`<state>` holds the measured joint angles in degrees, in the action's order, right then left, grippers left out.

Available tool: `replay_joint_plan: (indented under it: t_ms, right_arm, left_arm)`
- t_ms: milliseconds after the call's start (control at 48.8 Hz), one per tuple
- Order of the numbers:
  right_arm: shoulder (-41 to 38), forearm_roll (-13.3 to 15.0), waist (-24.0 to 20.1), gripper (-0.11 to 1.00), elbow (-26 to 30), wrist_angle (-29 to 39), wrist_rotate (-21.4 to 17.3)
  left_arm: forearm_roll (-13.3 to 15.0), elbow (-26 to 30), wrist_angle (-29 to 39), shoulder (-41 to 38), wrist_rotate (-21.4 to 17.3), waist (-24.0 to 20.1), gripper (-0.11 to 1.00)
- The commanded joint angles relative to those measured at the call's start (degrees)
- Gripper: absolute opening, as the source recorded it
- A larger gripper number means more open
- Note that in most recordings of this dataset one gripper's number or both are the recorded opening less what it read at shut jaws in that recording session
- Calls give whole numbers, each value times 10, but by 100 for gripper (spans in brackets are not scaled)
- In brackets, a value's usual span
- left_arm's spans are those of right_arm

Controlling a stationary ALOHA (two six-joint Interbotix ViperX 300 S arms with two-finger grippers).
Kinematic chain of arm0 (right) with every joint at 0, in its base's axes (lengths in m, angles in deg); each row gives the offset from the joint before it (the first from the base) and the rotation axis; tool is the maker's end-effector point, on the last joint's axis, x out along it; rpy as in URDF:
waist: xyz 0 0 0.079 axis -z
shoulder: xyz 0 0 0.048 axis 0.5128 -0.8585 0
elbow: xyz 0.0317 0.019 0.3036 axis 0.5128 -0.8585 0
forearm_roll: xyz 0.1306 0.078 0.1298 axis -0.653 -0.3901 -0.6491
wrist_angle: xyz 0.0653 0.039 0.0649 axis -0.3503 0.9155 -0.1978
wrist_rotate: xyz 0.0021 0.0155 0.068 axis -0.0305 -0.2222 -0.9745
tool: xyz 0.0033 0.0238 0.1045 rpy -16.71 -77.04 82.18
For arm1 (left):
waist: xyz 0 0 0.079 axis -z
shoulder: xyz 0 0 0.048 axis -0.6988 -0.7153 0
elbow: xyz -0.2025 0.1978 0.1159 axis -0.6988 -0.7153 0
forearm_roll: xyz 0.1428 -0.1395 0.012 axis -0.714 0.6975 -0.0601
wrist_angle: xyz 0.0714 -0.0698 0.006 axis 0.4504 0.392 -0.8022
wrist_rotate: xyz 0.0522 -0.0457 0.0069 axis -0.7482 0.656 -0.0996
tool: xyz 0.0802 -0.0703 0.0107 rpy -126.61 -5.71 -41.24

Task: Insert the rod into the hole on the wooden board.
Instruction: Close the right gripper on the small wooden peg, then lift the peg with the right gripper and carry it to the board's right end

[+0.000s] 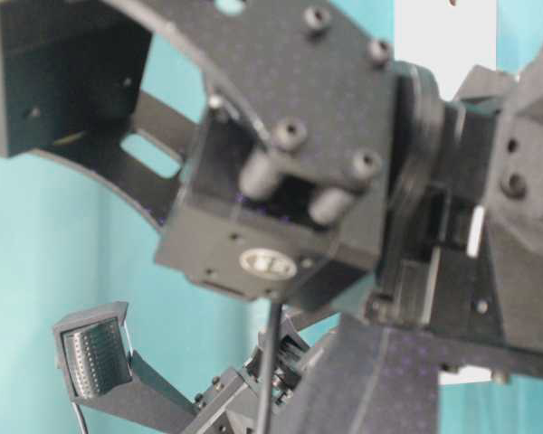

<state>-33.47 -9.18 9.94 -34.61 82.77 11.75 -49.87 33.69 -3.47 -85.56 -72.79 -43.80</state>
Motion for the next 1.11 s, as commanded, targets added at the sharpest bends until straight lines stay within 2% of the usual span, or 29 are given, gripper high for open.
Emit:
replay_joint_plan:
  t_ms: [0,451,901,1085]
  right_arm:
    - [13,2,2,10,13,-3,1]
    - [83,25,15,10,-7,-16,4]
    - [175,25,54,10,-40,-25,5]
    - [206,24,70,10,-63,-53,7]
  left_arm:
    - [-1,12,-3,7,2,2,95]
    - [-1,12,-2,7,2,3,95]
    - [-1,12,3,8,3,8,95]
    - [-1,12,3,8,3,8,95]
